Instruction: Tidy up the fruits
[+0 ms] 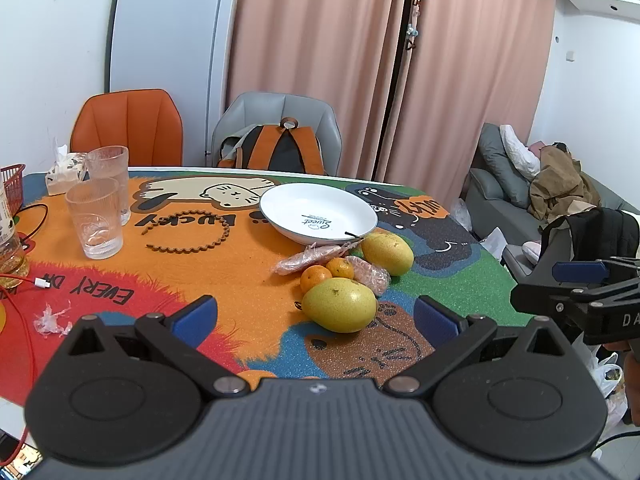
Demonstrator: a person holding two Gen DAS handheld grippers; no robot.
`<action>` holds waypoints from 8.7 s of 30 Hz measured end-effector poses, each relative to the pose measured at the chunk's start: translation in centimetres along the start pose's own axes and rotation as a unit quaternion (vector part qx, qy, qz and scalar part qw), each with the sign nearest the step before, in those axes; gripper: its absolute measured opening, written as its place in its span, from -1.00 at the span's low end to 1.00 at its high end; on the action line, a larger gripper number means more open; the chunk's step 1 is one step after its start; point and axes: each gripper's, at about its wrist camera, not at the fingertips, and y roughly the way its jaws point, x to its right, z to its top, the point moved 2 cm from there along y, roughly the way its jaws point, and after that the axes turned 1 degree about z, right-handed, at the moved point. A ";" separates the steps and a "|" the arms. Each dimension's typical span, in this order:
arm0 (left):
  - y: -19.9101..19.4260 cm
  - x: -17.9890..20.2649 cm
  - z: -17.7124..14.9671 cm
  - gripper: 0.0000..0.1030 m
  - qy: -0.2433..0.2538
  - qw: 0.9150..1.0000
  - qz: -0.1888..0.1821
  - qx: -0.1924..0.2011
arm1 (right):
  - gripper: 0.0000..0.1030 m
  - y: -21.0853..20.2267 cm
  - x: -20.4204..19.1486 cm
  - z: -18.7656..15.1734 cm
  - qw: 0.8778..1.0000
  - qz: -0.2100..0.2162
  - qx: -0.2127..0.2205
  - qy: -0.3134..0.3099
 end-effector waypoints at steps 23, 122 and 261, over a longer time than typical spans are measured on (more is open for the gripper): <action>3.3 -0.7 -0.5 1.00 -0.021 1.000 -0.004 0.001 | 1.00 3.4 2.7 -1.0 0.999 0.037 0.006 0.027; 14.2 -3.7 -1.6 0.59 -0.094 0.994 0.015 -0.049 | -0.53 19.0 3.2 -1.3 0.987 0.139 -0.080 0.008; 25.0 -3.5 8.7 0.43 -0.017 0.998 0.032 -0.053 | 0.01 19.7 11.3 5.3 0.995 0.059 -0.041 0.071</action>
